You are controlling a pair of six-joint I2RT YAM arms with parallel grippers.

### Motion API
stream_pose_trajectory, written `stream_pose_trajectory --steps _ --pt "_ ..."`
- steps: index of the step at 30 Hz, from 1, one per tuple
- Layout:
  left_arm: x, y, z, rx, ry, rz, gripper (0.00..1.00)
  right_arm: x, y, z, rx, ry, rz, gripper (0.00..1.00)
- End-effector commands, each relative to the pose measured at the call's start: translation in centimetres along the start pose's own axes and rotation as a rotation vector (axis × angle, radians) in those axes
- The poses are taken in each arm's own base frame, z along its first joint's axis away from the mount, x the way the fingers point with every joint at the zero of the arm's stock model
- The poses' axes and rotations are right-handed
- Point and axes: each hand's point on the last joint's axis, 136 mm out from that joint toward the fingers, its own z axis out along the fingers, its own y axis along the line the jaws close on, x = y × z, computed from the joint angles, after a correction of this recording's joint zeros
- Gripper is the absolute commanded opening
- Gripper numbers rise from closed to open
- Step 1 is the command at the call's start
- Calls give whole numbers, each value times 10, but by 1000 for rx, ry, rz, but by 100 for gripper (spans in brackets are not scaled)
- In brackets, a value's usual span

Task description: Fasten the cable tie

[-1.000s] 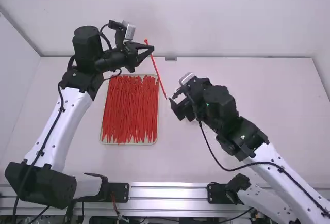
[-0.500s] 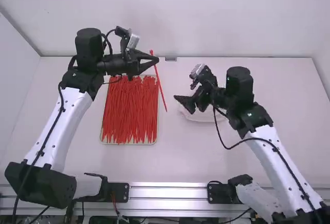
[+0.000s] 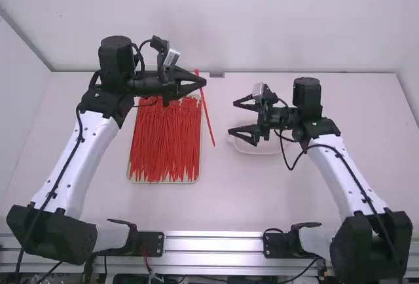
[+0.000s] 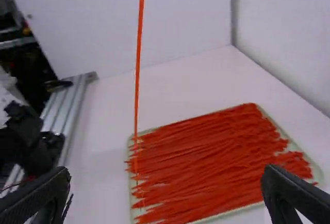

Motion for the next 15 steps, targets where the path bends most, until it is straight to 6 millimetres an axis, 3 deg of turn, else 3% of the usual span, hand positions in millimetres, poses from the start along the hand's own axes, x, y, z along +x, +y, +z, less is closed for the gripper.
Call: stream_pose_trajectory --steps 1,8,15 --pt "5 -13 8 71 9 25 2 -13 14 4 -120 -55 -39 98" --pt "13 -18 23 77 28 65 1 -7 24 24 -194 -44 -37 100" --pt "15 -16 23 64 31 71 1 -7 36 35 -238 -40 -63 85"
